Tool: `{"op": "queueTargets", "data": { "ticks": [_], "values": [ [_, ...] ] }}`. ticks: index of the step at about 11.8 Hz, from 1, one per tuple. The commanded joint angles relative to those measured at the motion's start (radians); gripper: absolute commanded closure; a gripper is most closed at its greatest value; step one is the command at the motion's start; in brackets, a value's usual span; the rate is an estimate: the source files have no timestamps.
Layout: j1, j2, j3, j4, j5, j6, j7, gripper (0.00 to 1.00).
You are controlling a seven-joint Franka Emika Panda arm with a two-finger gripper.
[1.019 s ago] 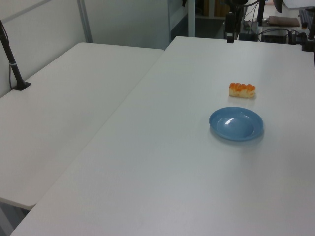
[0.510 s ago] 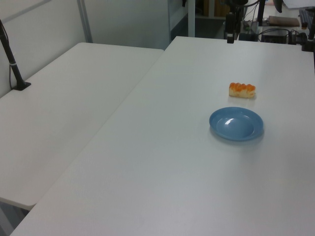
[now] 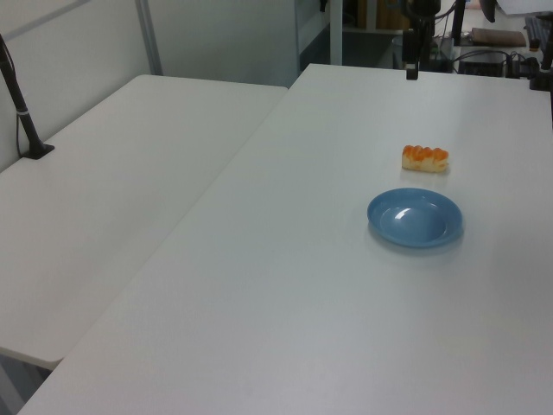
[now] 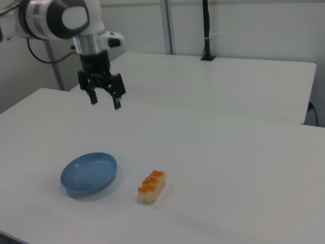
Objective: Put the bread on a plate
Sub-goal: 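Lower the open gripper over the orange bread roll and close on it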
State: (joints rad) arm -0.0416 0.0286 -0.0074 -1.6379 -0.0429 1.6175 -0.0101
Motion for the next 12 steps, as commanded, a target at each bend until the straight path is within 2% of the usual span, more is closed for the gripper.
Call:
{"op": "queueTargets", "data": {
  "ticks": [1,3,6,9,12],
  "values": [
    [-0.046,-0.049,-0.006,-0.25,0.005,0.242,-0.037,0.0],
    [-0.093,-0.038,-0.006,-0.368,0.001,0.388,-0.039,0.0],
    [-0.173,0.0,-0.006,-0.457,-0.002,0.497,-0.091,0.0],
    [-0.228,0.123,-0.006,-0.471,-0.031,0.654,-0.143,0.0],
    [-0.241,0.172,-0.005,-0.473,-0.043,0.696,-0.174,0.0]
  ]
}}
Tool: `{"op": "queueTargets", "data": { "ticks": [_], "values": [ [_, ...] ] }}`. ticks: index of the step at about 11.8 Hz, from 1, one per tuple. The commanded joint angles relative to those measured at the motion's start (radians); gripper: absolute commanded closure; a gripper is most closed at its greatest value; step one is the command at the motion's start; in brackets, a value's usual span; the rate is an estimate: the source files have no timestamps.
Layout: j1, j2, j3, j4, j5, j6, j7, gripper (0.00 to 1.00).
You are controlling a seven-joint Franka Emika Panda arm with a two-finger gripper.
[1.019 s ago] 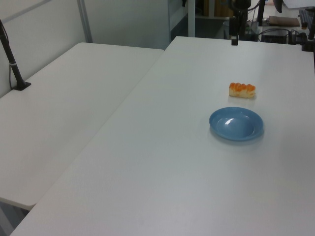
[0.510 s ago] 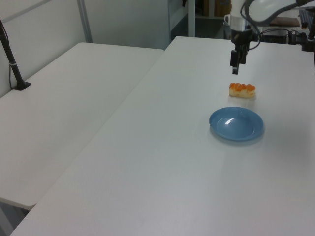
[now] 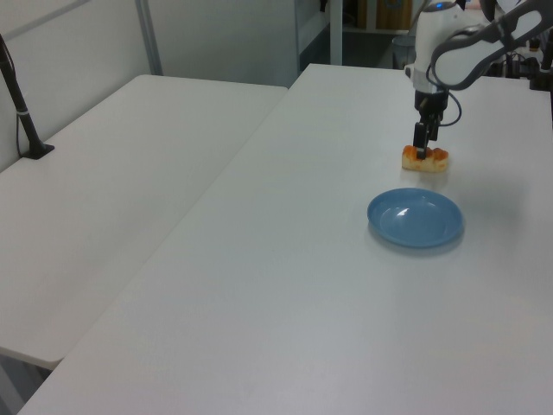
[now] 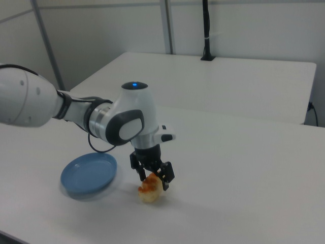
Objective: Put the bread on a plate
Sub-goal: 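Lower the open gripper over the orange bread roll and close on it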
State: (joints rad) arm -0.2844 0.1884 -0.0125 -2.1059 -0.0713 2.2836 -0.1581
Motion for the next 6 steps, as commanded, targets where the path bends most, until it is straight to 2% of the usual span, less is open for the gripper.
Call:
{"op": "queueTargets", "data": {
  "ticks": [1,2,3,4,5,6],
  "values": [
    [0.004,0.013,0.0,-0.006,-0.015,0.028,-0.026,0.0],
    [0.007,0.013,0.0,-0.013,-0.015,0.03,-0.026,0.06],
    [0.011,0.013,0.002,-0.016,-0.013,0.034,-0.026,0.32],
    [0.017,0.013,0.003,-0.016,-0.012,0.034,-0.018,0.47],
    [0.019,0.008,0.011,-0.016,-0.01,0.031,-0.012,0.51],
    [0.022,-0.004,0.011,-0.016,-0.007,0.024,-0.009,0.52]
  ]
}}
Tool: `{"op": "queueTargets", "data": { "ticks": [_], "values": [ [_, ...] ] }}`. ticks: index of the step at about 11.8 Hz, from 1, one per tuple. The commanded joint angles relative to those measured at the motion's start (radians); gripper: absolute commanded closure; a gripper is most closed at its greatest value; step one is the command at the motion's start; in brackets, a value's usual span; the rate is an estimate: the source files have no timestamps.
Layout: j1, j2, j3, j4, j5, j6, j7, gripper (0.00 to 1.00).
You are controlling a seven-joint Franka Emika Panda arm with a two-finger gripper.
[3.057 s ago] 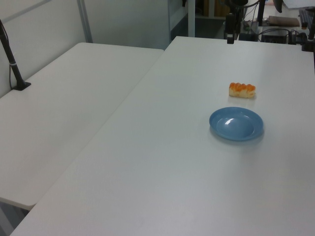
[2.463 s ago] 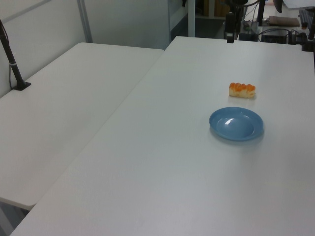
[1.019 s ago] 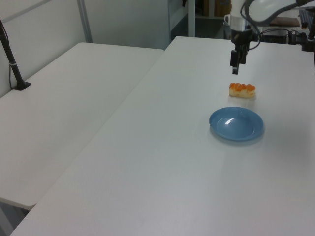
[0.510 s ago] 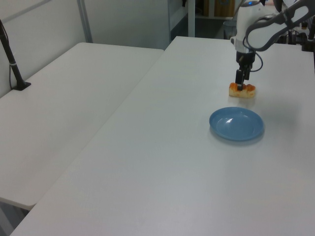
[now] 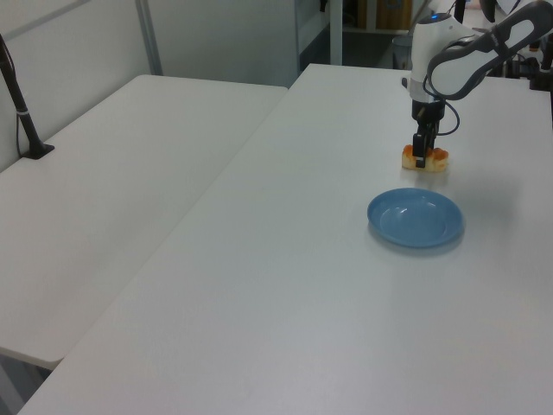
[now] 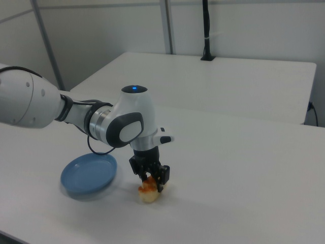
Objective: Put the bread on a plate
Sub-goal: 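Lift the bread roll and carry it over the blue plate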
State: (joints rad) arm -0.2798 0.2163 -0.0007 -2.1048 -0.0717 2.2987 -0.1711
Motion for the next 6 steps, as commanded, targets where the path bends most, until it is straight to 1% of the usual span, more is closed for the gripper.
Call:
{"op": "queueTargets", "data": {
  "ticks": [1,2,3,4,5,6],
  "values": [
    [0.043,-0.035,0.002,-0.017,0.0,0.004,0.008,0.52],
    [0.051,-0.043,0.002,-0.015,0.0,0.001,0.025,0.52],
    [0.056,-0.075,0.002,-0.015,0.0,-0.033,0.025,0.52],
    [0.088,-0.112,0.002,-0.012,0.0,-0.1,0.024,0.51],
    [0.153,-0.148,0.002,-0.012,0.0,-0.151,0.031,0.51],
    [0.198,-0.169,0.002,-0.012,0.001,-0.178,0.042,0.51]
  ]
}}
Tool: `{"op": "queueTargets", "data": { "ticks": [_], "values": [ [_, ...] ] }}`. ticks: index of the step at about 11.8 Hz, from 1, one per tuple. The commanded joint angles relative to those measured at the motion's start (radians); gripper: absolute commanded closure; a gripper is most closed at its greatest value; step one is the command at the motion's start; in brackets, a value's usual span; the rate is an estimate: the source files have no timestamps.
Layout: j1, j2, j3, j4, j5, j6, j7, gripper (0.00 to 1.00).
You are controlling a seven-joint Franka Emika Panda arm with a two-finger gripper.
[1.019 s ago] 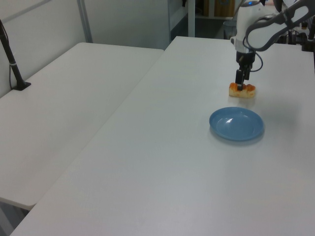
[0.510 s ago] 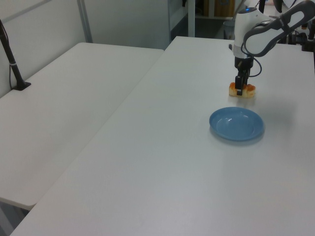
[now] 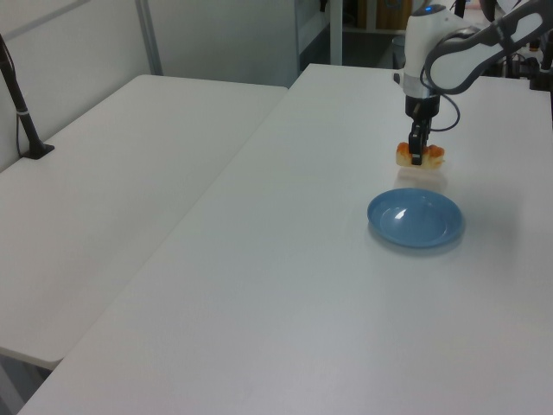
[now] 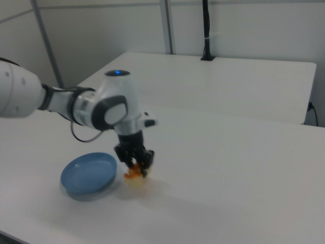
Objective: Put the bread on a plate
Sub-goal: 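Lift the bread roll and carry it over the blue plate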
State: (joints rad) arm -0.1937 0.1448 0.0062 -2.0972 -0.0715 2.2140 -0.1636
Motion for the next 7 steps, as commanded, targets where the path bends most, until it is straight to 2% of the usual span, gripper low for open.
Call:
{"op": "queueTargets", "data": {
  "ticks": [1,4,7],
  "values": [
    [0.155,-0.117,-0.005,-0.023,0.001,-0.111,0.047,0.51],
    [0.29,-0.108,-0.005,-0.064,0.001,-0.085,0.146,0.51],
    [0.352,-0.1,-0.005,-0.168,0.001,0.112,0.254,0.49]
  ]
}}
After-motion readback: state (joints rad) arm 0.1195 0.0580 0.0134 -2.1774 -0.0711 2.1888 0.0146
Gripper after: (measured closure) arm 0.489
